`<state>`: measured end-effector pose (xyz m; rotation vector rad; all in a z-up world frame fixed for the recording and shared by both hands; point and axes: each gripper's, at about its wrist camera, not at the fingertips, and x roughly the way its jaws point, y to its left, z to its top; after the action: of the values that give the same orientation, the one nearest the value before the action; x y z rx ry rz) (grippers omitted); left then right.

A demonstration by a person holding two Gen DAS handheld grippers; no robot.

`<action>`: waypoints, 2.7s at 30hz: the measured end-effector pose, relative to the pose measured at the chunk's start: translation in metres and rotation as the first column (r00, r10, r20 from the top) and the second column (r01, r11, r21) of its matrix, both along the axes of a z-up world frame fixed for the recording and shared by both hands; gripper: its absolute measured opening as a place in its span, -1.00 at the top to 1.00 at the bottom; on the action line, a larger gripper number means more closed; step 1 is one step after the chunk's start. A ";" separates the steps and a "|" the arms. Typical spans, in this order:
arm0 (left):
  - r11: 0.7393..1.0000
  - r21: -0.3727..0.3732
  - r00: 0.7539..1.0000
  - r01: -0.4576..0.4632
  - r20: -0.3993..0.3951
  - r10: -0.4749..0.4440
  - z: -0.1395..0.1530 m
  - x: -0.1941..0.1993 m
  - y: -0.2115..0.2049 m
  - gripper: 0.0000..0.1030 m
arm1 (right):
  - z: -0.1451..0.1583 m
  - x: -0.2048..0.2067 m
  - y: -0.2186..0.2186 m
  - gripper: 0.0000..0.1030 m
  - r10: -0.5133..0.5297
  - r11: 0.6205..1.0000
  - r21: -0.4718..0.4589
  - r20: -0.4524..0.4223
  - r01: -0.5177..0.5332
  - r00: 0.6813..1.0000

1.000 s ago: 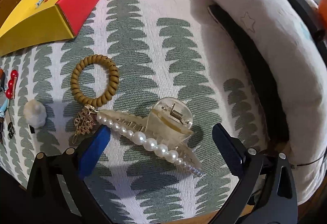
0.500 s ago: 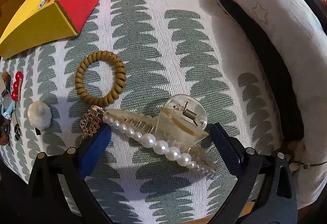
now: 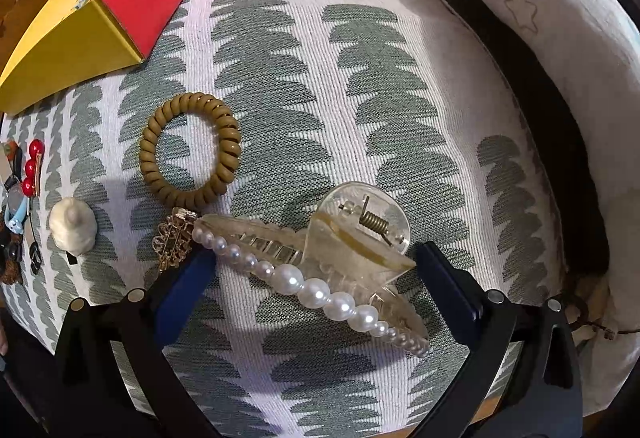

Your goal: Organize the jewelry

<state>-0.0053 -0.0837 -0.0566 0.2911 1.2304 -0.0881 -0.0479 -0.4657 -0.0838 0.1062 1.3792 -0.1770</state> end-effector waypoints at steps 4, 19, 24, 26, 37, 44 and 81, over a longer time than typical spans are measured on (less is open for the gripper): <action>1.000 -0.001 1.000 -0.001 -0.002 0.001 0.000 0.000 0.000 -0.89 | -0.002 0.000 0.004 -0.95 0.020 1.000 -0.020 0.019 -0.020 1.000; 1.000 -0.009 1.000 -0.004 -0.006 0.004 0.003 0.001 0.003 -0.89 | -0.004 -0.003 0.002 -0.92 0.001 1.000 -0.022 0.039 0.000 0.999; 1.000 -0.018 1.000 0.000 -0.012 0.000 0.004 0.001 0.006 -0.89 | 0.004 -0.011 -0.006 -0.72 -0.039 0.999 0.006 0.078 0.039 0.996; 1.000 -0.018 1.000 0.003 -0.013 -0.003 0.005 0.000 0.005 -0.89 | 0.009 -0.017 -0.015 -0.48 -0.077 0.997 0.038 0.107 0.073 0.991; 0.998 -0.013 0.998 0.055 0.002 -0.055 0.006 -0.007 -0.006 -0.58 | 0.015 -0.023 -0.014 -0.05 -0.125 0.992 0.051 0.126 0.119 0.984; 0.995 -0.058 0.997 0.081 -0.008 -0.082 0.007 -0.009 -0.012 -0.03 | 0.031 -0.021 -0.012 0.05 -0.162 0.985 0.081 0.128 0.153 0.978; 0.955 -0.270 0.990 0.124 0.103 -0.100 0.075 -0.024 0.002 0.60 | 0.079 -0.049 -0.014 0.50 -0.233 0.965 0.179 0.242 0.193 0.942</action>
<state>-0.0297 -0.0821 0.0183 0.1198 1.0970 -0.3391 -0.0964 -0.4797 -0.0044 0.3965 1.1134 -0.2296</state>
